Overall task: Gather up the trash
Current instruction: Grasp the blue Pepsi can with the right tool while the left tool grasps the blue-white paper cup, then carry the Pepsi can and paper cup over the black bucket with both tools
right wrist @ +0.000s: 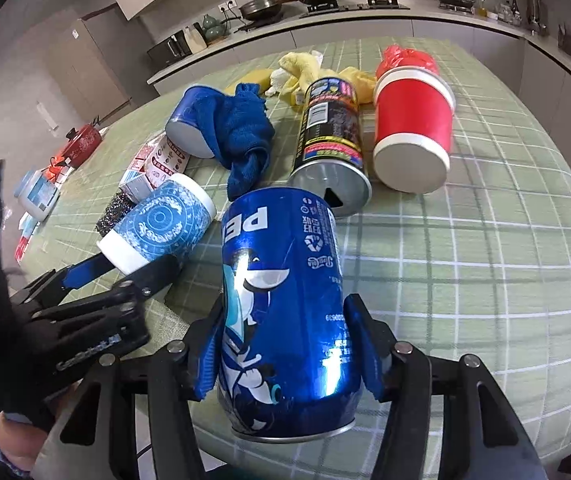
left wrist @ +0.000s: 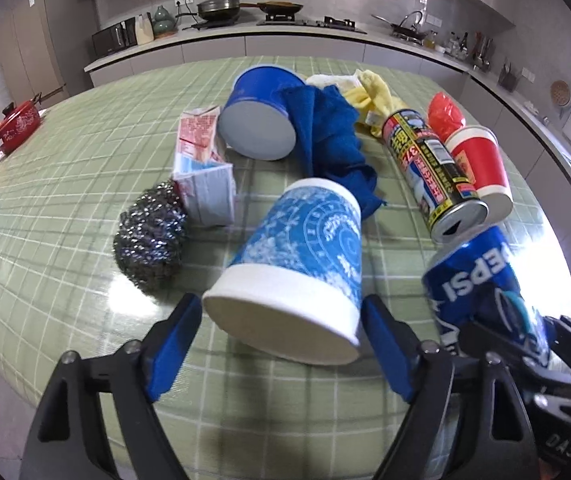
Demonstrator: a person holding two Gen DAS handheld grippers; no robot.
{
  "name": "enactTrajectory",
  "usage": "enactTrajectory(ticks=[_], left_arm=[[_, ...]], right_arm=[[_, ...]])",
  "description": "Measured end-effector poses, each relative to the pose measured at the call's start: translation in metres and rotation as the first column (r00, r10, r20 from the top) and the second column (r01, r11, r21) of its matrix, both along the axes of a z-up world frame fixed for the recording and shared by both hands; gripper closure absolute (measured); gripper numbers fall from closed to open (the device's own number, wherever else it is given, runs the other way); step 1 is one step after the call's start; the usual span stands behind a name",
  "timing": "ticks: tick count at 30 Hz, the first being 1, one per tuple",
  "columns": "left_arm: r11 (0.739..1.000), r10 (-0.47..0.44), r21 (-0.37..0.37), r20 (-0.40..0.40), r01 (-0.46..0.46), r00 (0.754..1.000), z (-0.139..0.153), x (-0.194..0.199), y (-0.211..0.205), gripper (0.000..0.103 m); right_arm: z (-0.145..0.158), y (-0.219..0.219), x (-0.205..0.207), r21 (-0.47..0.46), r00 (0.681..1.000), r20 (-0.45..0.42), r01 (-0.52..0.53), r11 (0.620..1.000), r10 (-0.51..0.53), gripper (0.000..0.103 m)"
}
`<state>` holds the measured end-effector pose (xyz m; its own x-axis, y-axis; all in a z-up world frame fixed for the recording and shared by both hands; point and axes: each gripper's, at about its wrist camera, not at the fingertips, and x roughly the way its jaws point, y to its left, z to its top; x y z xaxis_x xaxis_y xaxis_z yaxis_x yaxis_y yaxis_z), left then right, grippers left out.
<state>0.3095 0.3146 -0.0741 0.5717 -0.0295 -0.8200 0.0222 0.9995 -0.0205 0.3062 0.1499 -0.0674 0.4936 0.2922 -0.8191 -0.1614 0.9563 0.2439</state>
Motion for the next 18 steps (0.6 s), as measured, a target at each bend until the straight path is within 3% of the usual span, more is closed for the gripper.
enactTrajectory(ticks=[1,4,12,15,18], left_arm=[[1.000,-0.003,-0.008,0.003,0.003,1.000,-0.001,0.000,-0.001,0.027],[1.000,0.010,-0.027,0.035,-0.010,0.999,0.003,-0.004,-0.002,0.033],[0.998,0.040,-0.047,0.126,-0.035,0.991,0.035,-0.030,-0.019,0.036],[0.997,-0.009,-0.068,0.149,0.019,0.989,0.051,-0.032,-0.039,0.036],[0.985,-0.115,-0.106,0.167,0.133,0.979,0.058,-0.029,-0.068,0.036]], right_arm=[[0.002,-0.002,-0.002,-0.009,1.000,0.013,0.002,1.000,-0.002,0.045],[0.007,-0.014,-0.008,-0.003,0.999,0.036,0.013,1.000,-0.013,0.045],[0.027,-0.066,-0.020,0.035,0.994,0.087,0.059,0.998,-0.062,0.045],[0.035,-0.093,-0.027,0.032,0.989,0.103,0.107,0.994,-0.110,0.046],[0.041,-0.127,-0.036,0.029,0.974,0.116,0.194,0.981,-0.196,0.046]])
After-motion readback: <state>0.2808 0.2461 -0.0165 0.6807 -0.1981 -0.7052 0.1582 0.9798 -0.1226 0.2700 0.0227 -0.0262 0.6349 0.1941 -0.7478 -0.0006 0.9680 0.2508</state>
